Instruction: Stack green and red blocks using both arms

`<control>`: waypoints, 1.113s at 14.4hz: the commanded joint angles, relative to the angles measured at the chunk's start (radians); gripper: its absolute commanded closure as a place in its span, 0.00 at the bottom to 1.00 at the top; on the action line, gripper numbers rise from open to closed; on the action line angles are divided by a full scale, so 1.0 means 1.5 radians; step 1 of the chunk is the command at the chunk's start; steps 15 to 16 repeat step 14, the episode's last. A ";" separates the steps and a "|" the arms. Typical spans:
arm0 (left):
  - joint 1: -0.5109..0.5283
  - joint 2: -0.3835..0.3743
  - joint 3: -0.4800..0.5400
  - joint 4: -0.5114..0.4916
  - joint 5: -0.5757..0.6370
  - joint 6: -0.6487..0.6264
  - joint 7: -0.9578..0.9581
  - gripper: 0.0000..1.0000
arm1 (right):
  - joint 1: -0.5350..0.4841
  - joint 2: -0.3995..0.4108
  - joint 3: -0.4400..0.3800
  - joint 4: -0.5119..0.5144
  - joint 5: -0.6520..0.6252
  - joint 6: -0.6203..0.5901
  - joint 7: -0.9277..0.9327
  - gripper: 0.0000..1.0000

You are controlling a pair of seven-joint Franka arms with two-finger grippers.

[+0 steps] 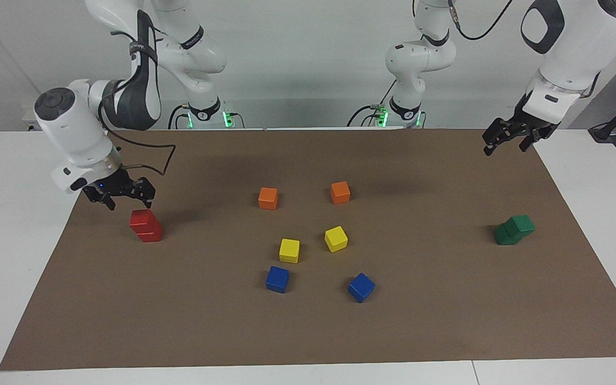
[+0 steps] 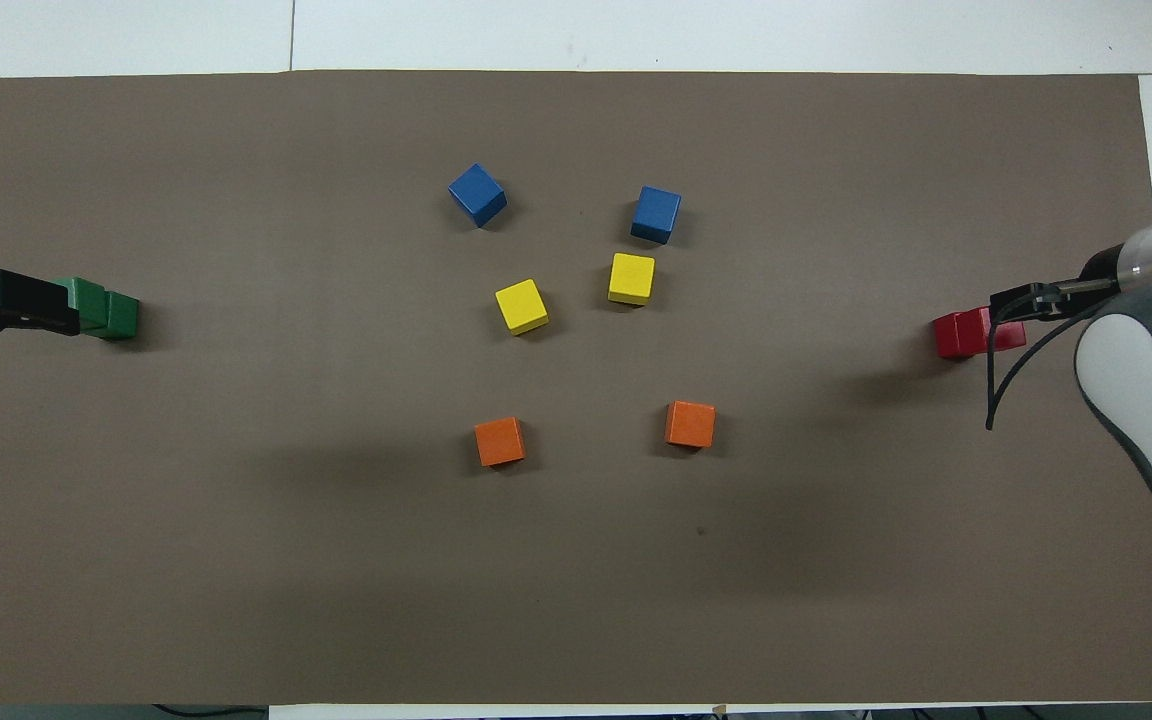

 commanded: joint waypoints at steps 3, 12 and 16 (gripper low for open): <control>-0.007 -0.021 0.006 -0.023 -0.013 0.017 0.001 0.00 | 0.002 -0.096 0.004 0.040 0.006 -0.136 -0.008 0.00; -0.007 -0.021 0.006 -0.022 -0.013 0.016 0.001 0.00 | 0.013 -0.063 0.005 0.181 0.004 -0.271 0.046 0.00; -0.007 -0.021 0.006 -0.022 -0.013 0.015 0.001 0.00 | 0.013 -0.063 0.005 0.183 0.006 -0.277 0.047 0.00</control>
